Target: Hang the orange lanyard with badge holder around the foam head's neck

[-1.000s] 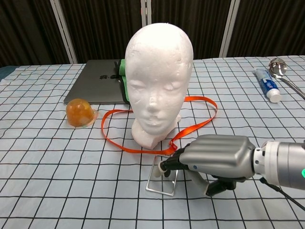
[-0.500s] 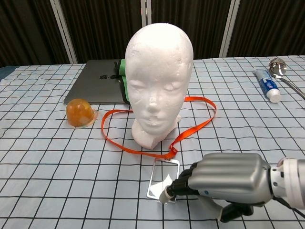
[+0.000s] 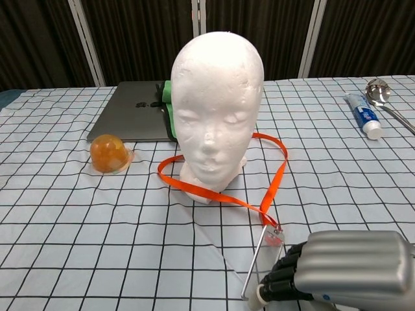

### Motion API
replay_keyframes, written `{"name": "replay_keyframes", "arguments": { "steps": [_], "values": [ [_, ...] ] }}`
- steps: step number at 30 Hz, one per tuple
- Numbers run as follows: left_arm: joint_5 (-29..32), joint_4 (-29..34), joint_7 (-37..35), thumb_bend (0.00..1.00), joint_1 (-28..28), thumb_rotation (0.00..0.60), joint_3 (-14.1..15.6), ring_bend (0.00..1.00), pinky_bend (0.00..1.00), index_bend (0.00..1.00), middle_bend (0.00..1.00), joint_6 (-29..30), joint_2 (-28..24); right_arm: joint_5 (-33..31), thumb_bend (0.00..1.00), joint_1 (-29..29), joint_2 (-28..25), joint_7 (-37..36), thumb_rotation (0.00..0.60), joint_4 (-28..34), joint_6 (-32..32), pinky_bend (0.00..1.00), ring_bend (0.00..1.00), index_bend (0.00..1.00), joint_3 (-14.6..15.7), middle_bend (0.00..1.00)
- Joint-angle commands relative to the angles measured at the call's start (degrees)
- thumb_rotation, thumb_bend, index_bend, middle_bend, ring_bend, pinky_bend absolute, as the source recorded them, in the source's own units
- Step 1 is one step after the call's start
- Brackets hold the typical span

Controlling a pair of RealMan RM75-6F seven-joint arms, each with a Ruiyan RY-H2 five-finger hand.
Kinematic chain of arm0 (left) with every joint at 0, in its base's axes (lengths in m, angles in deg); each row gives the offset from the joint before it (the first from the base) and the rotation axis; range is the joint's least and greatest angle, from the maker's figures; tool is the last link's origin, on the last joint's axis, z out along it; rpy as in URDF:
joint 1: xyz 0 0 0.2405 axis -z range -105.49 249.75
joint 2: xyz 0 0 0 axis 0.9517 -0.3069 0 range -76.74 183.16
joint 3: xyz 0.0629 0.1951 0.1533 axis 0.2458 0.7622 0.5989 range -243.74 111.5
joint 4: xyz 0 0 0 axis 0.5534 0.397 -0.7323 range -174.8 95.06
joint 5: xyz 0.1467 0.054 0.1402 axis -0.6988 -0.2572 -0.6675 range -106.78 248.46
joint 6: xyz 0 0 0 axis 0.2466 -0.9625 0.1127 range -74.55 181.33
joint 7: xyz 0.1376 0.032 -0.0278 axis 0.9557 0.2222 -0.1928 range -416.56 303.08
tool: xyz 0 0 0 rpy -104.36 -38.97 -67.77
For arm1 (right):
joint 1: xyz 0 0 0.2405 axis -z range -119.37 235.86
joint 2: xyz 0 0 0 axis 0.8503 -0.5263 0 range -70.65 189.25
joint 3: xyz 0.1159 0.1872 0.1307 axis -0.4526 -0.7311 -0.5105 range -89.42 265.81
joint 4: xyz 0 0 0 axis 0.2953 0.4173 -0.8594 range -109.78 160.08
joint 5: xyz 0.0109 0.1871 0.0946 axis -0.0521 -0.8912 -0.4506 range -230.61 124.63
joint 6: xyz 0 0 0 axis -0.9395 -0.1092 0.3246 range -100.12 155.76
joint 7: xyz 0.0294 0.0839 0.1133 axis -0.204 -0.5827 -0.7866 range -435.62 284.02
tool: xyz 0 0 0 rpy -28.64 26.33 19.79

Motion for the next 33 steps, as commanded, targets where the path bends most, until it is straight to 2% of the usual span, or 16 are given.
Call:
{"name": "replay_keyframes", "arguments": {
  "steps": [1, 16, 22, 30, 33],
  "values": [
    [-0.07, 0.04, 0.10, 0.00, -0.05, 0.600, 0.02, 0.00, 0.00, 0.00, 0.00, 0.03, 0.08, 1.66, 1.00, 0.35, -1.15, -0.53, 0.600, 0.69, 1.49, 0.28, 0.21, 0.19, 0.92, 0.23],
    [-0.18, 0.24, 0.26, 0.00, -0.30, 0.600, -0.09, 0.00, 0.00, 0.00, 0.00, 0.02, 0.12, 6.38, 1.00, 0.94, -7.40, -1.55, 0.600, 4.71, 7.66, 0.28, 0.21, 0.20, 1.31, 0.23],
    [-0.42, 0.10, -0.10, 0.00, -0.60, 0.600, -0.07, 0.00, 0.00, 0.00, 0.00, 0.29, -0.14, 8.12, 1.00, 2.97, -11.68, -1.73, 0.600, 4.98, 13.18, 0.28, 0.21, 0.20, 1.72, 0.23],
    [-2.75, 0.61, -1.18, 0.00, -1.83, 0.600, 0.83, 0.00, 0.00, 0.00, 0.00, 1.70, -0.93, 11.56, 1.00, 10.44, -19.02, -2.40, 0.600, -2.00, 29.55, 0.28, 0.21, 0.20, 2.43, 0.23],
    [-4.59, 0.61, -1.61, 0.00, -2.59, 0.600, 1.38, 0.00, 0.00, 0.00, 0.00, 2.92, -1.01, 10.18, 1.00, 15.31, -19.79, -4.27, 0.600, -5.84, 37.65, 0.21, 0.17, 0.20, 1.69, 0.21]
  ]
}}
